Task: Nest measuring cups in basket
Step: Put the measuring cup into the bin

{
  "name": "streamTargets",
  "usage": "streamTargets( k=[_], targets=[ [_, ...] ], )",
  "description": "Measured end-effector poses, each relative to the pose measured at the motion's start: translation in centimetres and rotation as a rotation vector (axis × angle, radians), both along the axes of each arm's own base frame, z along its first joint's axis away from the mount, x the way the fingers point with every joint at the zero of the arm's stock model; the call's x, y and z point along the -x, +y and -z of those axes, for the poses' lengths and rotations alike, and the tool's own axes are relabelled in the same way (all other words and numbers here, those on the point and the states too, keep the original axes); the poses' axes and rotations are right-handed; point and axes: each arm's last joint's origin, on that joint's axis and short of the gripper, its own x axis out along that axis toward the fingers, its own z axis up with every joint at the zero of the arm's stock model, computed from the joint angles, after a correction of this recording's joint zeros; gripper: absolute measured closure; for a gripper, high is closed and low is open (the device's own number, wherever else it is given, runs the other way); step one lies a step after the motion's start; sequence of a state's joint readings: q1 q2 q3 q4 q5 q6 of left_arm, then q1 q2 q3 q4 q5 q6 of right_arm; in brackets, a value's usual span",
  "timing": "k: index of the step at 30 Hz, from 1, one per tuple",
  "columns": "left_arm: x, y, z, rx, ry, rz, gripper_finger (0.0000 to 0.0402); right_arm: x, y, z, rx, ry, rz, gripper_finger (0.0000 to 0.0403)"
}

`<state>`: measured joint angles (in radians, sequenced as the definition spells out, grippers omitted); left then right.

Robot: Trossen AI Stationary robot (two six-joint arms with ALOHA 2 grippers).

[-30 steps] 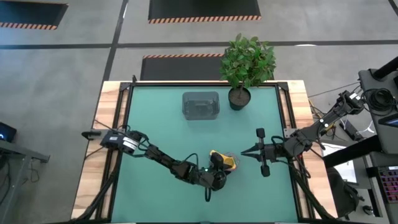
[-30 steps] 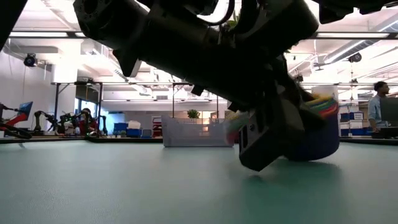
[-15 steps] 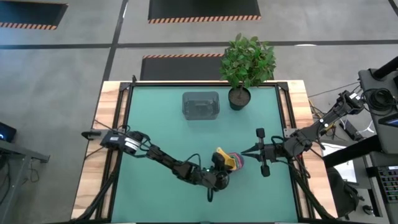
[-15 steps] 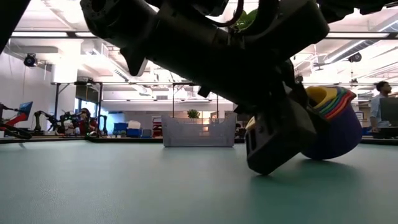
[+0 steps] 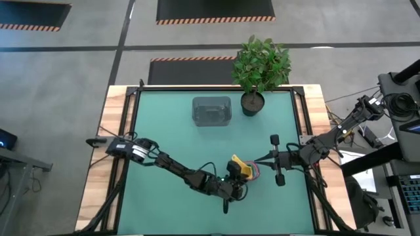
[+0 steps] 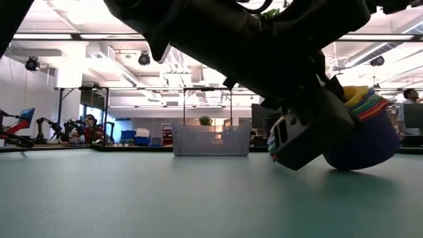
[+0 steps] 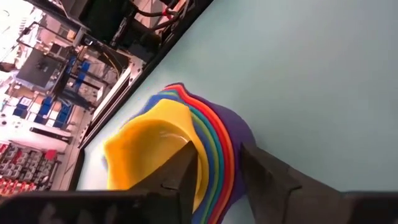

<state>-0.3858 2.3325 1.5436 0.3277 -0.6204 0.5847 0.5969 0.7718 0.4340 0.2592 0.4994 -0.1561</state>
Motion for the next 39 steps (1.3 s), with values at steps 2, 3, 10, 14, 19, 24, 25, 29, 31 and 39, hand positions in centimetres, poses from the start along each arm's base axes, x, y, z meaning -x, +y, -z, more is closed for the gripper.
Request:
streamTargets(
  k=[2, 3, 10, 14, 19, 24, 25, 29, 31, 39],
  targets=[
    [0.0, 0.1, 0.0, 0.001, 0.001, -0.001, 0.0286, -0.1, 0.0, -0.3, -0.025, -0.005, 0.003, 0.0394],
    [-0.1, 0.1, -0.1, 0.002, 0.0, -0.002, 0.0277, -0.1, 0.1, -0.4, -0.038, -0.006, 0.004, 0.0394],
    [-0.2, 0.1, -0.4, -0.004, 0.011, -0.002, 0.0223, 0.0, 0.0, 0.0, -0.126, 0.052, 0.024, 0.0394],
    [-0.1, 0.0, -0.4, -0.021, 0.022, 0.006, 0.0207, 0.1, 0.0, 0.4, -0.222, 0.103, 0.05, 0.0394],
    [0.0, -0.2, -0.9, -0.025, 0.014, 0.013, 0.0201, 0.1, -0.1, 1.4, -0.34, 0.201, 0.105, 0.0394],
    [0.1, -0.4, -1.4, -0.022, 0.005, 0.018, 0.02, -0.4, 0.3, 3.4, -0.387, 0.327, 0.171, 0.0394],
    [0.2, -0.6, -1.7, -0.023, 0.001, 0.022, 0.02, -0.6, 0.4, 3.8, -0.389, 0.348, 0.181, 0.0394],
    [0.8, -1.0, -3.3, -0.031, 0.014, 0.042, 0.02, -0.9, 0.7, 4.7, -0.388, 0.396, 0.2, 0.0394],
    [1.4, -0.9, -4.1, -0.036, 0.04, 0.054, 0.02, -1.0, 0.8, 4.6, -0.388, 0.395, 0.199, 0.0394],
    [2.3, 2.2, -6.9, 0.176, 0.19, 0.154, 0.0187, -0.9, 0.7, 2.6, -0.35, 0.343, 0.16, 0.0394]
  ],
)
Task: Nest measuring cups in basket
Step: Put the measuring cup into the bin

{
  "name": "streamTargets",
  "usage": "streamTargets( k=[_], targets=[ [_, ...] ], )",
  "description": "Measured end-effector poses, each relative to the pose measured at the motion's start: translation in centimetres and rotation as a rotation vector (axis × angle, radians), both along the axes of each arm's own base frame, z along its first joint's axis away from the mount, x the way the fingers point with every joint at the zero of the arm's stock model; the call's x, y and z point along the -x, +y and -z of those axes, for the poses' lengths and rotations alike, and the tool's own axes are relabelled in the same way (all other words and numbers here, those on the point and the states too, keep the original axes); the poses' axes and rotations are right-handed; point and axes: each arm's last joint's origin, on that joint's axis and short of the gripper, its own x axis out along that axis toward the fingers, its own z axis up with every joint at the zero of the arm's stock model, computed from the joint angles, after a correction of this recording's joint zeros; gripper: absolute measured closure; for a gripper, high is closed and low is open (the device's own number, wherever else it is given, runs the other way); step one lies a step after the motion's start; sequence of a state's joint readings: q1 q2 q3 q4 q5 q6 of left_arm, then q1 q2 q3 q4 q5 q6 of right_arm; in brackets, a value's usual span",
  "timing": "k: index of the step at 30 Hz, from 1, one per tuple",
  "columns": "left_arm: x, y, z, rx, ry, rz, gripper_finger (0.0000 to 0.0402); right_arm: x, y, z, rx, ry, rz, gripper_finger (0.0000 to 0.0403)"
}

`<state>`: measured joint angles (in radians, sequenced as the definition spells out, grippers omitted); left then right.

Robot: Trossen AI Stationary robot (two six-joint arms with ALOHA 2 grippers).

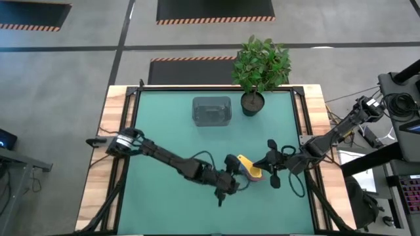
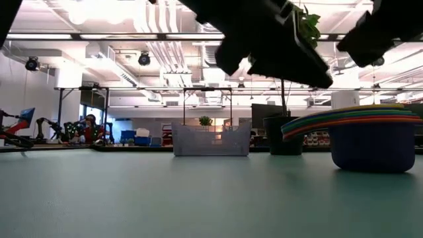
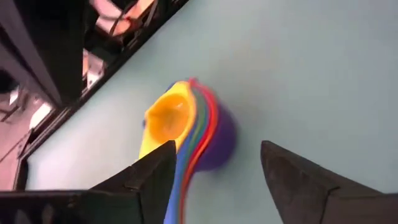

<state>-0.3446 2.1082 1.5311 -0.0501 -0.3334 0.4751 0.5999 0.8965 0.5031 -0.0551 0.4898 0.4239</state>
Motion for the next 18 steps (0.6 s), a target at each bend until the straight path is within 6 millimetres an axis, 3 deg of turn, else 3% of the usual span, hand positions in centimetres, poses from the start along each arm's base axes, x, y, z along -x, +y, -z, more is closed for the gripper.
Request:
streamTargets(
  k=[9, 18],
  targets=[
    [-1.5, 2.1, 2.4, -0.097, 0.012, -0.006, 0.0115, -0.1, 0.1, -0.7, 0.049, -0.022, -0.029, 0.0394],
    [-2.6, 2.7, 1.0, -0.031, -0.071, 0.034, 0.0082, 0.2, 0.0, -1.3, 0.05, 0.022, -0.068, 0.0394]
  ],
)
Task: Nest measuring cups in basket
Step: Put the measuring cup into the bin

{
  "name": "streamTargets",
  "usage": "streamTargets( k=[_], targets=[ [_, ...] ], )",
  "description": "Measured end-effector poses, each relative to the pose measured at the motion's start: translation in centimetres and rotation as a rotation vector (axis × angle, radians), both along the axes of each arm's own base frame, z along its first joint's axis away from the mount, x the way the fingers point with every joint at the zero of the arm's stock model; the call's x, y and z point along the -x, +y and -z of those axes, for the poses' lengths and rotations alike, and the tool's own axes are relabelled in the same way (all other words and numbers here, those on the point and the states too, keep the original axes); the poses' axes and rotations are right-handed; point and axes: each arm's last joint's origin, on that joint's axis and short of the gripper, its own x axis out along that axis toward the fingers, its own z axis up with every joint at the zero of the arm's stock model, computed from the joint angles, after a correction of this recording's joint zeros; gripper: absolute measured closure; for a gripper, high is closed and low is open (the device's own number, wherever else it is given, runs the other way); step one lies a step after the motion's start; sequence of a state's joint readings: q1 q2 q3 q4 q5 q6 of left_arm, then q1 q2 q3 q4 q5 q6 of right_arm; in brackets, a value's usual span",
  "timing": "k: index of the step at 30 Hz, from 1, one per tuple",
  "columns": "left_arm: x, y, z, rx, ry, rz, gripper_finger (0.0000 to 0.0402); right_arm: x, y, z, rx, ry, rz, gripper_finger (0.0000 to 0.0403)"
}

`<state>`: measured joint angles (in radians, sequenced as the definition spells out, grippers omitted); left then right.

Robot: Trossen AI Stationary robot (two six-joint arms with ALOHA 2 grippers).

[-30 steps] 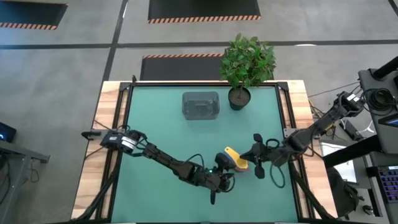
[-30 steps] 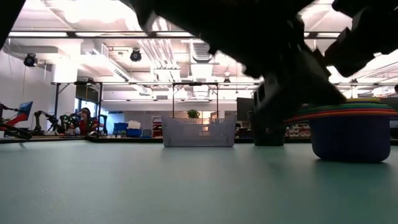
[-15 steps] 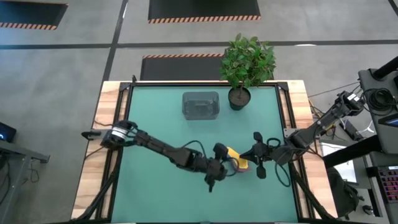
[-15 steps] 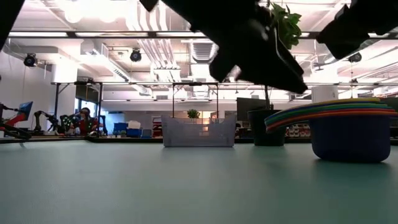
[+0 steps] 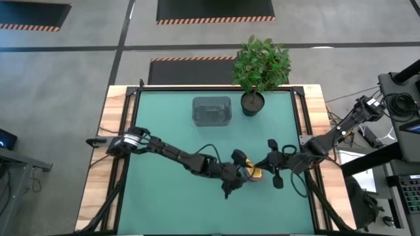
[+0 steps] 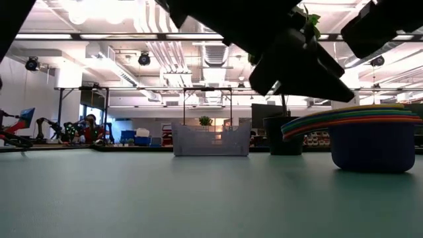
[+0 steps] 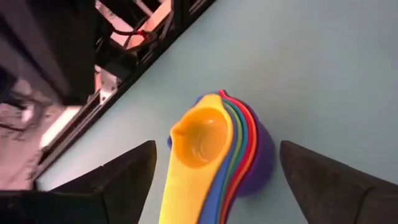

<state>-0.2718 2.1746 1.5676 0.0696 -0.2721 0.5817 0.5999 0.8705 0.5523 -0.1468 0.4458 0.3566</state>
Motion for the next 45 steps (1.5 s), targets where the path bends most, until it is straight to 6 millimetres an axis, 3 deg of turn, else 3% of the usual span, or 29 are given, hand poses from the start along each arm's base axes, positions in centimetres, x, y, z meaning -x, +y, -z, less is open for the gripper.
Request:
streamTargets(
  k=[5, 19, 28, 35, 38, 45],
  targets=[
    [-0.6, 1.6, -0.1, 0.17, 0.012, 0.062, 0.0074, 0.7, -0.4, -0.9, -0.002, -0.026, -0.044, 0.0394],
    [-1.6, 6.2, -0.2, 0.372, -0.005, 0.005, 0.007, 2.6, -1.5, -2.1, -0.014, -0.048, -0.08, 0.0394],
    [-1.4, 5.6, 0.0, 0.38, 0.023, 0.013, 0.0067, 2.6, -1.5, -1.9, 0.019, -0.034, -0.113, 0.0394],
    [-1.2, 5.8, 0.5, 0.366, 0.07, -0.029, 0.0007, 2.7, -1.6, -1.9, 0.032, -0.037, -0.121, 0.0394],
    [-1.2, 5.9, 0.5, 0.356, 0.047, -0.112, 0.0025, 2.7, -1.6, -1.9, 0.031, -0.037, -0.121, 0.0394],
    [-1.3, 6.1, 1.9, 0.325, 0.115, -0.03, 0.0066, 2.7, -1.6, -1.9, 0.032, -0.036, -0.121, 0.0394]
  ],
)
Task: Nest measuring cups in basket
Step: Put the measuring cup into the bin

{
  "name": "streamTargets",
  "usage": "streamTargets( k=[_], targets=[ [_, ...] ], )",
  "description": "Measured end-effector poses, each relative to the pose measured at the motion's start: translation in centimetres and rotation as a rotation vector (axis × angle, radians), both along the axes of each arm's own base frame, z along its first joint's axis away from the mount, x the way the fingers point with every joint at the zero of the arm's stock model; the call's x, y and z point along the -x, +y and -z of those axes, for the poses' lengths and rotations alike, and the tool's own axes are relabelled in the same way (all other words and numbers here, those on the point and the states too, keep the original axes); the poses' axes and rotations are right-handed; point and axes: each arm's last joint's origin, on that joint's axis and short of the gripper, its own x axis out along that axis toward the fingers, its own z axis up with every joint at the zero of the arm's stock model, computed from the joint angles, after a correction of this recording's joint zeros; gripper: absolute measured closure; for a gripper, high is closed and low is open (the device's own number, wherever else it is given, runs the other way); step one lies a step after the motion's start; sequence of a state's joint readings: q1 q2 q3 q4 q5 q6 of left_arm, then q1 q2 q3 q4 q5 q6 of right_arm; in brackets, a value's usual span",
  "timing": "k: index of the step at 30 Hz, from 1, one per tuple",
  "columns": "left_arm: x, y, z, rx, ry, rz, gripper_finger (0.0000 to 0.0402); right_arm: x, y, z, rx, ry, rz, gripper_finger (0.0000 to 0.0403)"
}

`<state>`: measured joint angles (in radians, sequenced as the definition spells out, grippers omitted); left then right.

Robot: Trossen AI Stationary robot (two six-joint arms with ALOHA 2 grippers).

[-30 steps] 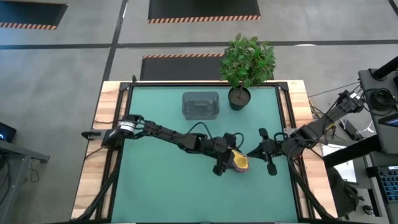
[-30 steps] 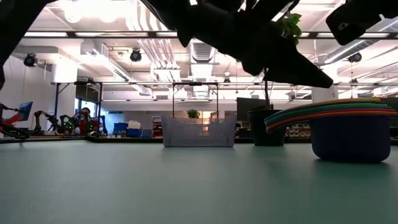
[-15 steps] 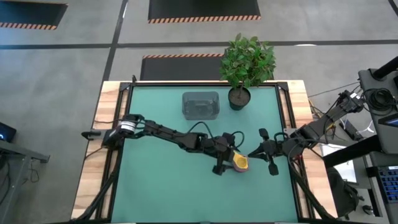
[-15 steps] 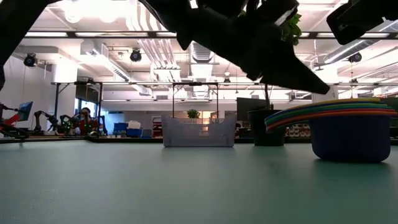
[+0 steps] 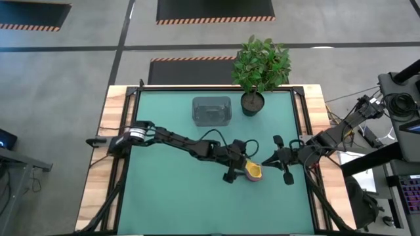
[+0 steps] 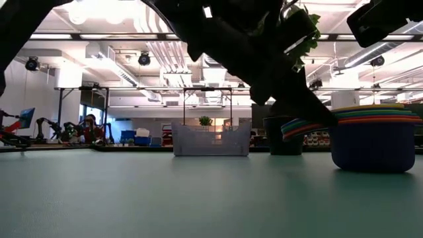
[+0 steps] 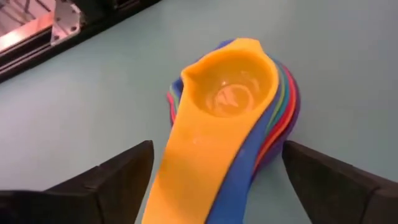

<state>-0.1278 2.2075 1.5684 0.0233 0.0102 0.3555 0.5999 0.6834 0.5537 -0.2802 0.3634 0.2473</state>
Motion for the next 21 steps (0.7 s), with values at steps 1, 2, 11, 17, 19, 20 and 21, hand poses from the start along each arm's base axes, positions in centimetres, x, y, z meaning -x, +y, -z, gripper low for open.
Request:
streamTargets(
  k=[1, 2, 11, 17, 19, 20, 21],
  targets=[
    [-0.1, 0.0, 0.1, 0.004, -0.003, 0.006, 0.0068, 0.0, 0.0, 0.0, 0.0, 0.001, 0.0, 0.0394],
    [-0.1, 0.0, 0.1, 0.004, -0.009, 0.006, 0.007, 0.0, 0.0, 0.0, 0.001, 0.002, 0.0, 0.0394],
    [-0.6, 0.2, 1.4, 0.007, -0.023, 0.002, 0.0072, 0.0, 0.0, 0.1, 0.005, 0.011, 0.002, 0.0394],
    [-0.7, 0.4, 1.5, 0.008, -0.033, -0.013, 0.0072, 0.1, 0.0, 0.1, 0.007, 0.014, 0.003, 0.0394],
    [-0.8, 0.4, 1.8, 0.011, -0.025, -0.017, 0.0074, 0.1, -0.1, 0.2, 0.008, 0.015, 0.003, 0.0394],
    [-0.8, 0.4, 1.9, 0.015, -0.018, -0.021, 0.0076, 0.1, -0.1, 0.2, 0.008, 0.015, 0.003, 0.0394],
    [-0.7, 0.5, 2.0, 0.018, -0.012, -0.024, 0.008, 0.1, -0.1, 0.2, 0.009, 0.016, 0.003, 0.0394]
  ],
)
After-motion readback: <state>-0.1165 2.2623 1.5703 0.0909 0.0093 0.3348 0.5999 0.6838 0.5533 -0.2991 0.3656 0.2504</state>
